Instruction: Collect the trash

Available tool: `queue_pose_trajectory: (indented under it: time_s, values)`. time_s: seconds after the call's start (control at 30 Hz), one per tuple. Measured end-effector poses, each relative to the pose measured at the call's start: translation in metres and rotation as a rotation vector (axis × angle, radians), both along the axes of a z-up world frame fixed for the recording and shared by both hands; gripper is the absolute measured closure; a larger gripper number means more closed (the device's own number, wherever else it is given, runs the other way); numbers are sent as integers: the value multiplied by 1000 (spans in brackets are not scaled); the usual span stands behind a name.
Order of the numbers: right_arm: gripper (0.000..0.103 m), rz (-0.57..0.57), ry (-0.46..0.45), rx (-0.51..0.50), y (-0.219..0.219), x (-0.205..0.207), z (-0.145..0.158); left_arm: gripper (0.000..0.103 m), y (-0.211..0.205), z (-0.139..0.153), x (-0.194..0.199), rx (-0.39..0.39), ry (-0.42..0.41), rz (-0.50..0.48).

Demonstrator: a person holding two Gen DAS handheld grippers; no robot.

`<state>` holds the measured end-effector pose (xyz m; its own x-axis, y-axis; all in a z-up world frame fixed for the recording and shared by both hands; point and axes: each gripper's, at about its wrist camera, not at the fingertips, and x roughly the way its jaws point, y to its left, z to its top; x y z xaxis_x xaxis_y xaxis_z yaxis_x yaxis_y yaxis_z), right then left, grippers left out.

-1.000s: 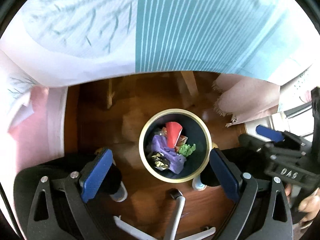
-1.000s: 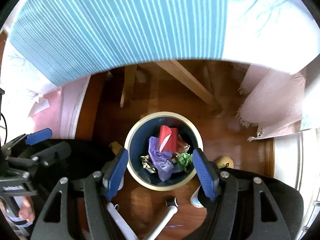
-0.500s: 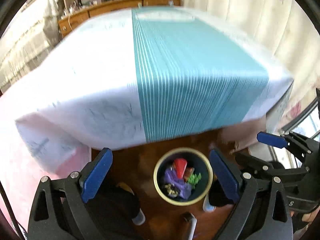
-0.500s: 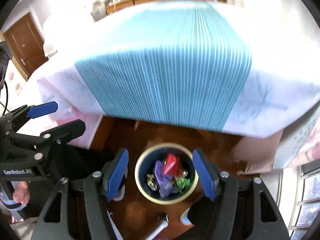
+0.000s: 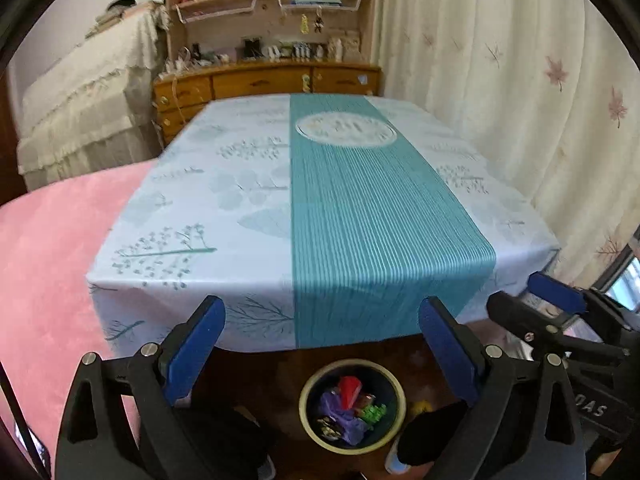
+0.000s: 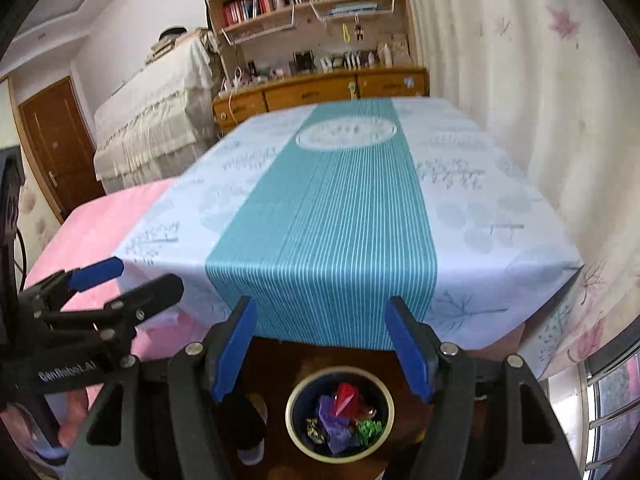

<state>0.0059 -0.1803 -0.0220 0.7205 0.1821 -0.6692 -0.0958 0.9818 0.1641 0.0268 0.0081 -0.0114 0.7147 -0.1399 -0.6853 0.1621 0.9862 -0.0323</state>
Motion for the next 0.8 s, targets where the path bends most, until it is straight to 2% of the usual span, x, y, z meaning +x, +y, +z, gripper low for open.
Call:
queue_pose_trajectory:
  time_s: [0.2, 0.8]
  values:
    - [36, 8, -49, 0, 6, -12, 13, 7, 3, 6, -14, 8, -21, 62]
    - [36, 2, -65, 26, 7, -21, 17, 7, 3, 9, -19, -7, -33, 78]
